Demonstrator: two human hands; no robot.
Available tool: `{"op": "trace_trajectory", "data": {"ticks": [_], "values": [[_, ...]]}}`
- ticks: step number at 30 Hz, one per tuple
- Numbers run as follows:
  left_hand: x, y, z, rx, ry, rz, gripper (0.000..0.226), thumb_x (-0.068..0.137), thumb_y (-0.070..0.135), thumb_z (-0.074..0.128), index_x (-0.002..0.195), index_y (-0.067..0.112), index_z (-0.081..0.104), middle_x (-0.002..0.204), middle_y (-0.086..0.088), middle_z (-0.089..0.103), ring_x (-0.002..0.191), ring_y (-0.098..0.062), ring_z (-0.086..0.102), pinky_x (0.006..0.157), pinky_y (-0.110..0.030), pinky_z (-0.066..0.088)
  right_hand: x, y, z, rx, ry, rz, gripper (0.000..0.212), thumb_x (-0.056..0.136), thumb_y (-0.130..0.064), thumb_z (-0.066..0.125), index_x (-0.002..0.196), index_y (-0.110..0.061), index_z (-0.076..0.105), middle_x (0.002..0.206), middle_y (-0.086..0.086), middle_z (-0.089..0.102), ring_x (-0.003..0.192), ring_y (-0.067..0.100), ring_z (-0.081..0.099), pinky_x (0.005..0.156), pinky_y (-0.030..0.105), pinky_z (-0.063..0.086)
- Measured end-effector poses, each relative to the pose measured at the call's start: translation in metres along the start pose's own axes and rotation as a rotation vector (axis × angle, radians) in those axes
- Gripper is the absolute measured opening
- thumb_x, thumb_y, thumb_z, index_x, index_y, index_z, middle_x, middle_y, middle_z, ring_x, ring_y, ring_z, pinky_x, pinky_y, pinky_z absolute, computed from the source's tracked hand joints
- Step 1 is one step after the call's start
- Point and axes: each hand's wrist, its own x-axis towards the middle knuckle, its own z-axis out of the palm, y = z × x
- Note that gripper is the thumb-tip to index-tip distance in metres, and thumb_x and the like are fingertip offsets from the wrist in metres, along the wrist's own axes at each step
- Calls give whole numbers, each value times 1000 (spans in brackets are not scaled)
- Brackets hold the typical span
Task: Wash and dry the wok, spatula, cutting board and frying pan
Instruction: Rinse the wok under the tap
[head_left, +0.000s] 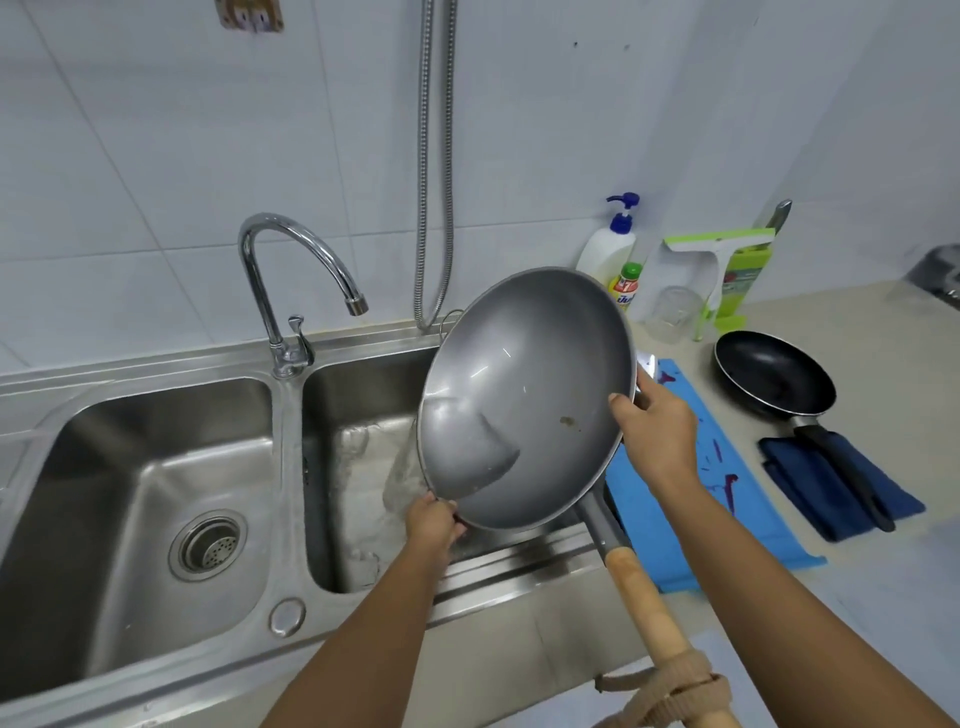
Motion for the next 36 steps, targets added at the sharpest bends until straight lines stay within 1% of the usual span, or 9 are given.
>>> {"op": "trace_trajectory", "data": {"ticks": [7,11,14,18,22,26,30,33,36], "values": [[-12,-3,31,-88,-6,75,26,95,-11,44,113,4,54,106,-16,61,83,-23,60,65,-29,51,5,-15,-23,25,-17,-131,45,92,-16,53,130,-39,59,98,-8,71,85,15,65,70,30,51],[-16,2,46,-135,-16,112,25,93,-15,40,91,7,53,91,-13,60,75,-21,59,57,-28,56,10,-28,-30,46,-28,-192,50,91,-18,54,134,-44,55,101,-18,71,91,6,65,76,22,51],[-17,6,52,-174,-24,125,28,93,-14,38,91,8,55,89,-12,62,74,-21,60,48,-22,55,13,-38,-34,13,-30,-250,52,91,-20,55,137,-44,52,97,-10,73,86,11,66,72,23,52],[-18,15,62,-242,-49,149,34,94,-16,35,107,8,56,91,-7,63,78,-18,61,55,-25,56,17,-48,-37,21,-17,-308,52,92,-21,56,138,-44,50,103,-5,73,85,20,67,79,32,57],[-16,21,69,-261,-52,154,33,94,-17,34,96,7,57,89,-8,62,75,-20,60,56,-29,56,19,-52,-37,-29,3,-366,52,92,-23,55,138,-46,48,92,4,73,70,20,61,77,40,56],[-10,20,73,-274,-31,116,33,91,-18,38,98,7,58,90,-9,63,75,-21,60,61,-32,56,29,-50,-29,-75,16,-386,51,93,-24,53,142,-39,47,105,11,71,81,26,65,81,45,55],[-4,15,81,-281,-66,80,33,89,-20,40,106,2,59,93,-10,65,80,-22,62,63,-35,59,31,-52,-25,-210,16,-452,51,96,-25,50,145,-38,43,67,3,59,66,22,56,68,35,51],[-3,10,85,-309,-70,66,34,88,-23,40,109,-2,58,94,-14,64,80,-24,62,61,-36,60,34,-49,-27,-213,25,-469,50,97,-23,50,144,-39,44,59,-3,49,59,19,49,65,35,49],[0,11,88,-277,-89,63,31,90,-20,43,111,-2,58,97,-15,65,82,-25,63,74,-39,57,35,-45,-30,-199,49,-496,50,96,-20,51,143,-37,47,51,-7,40,51,11,40,61,30,42]]}}
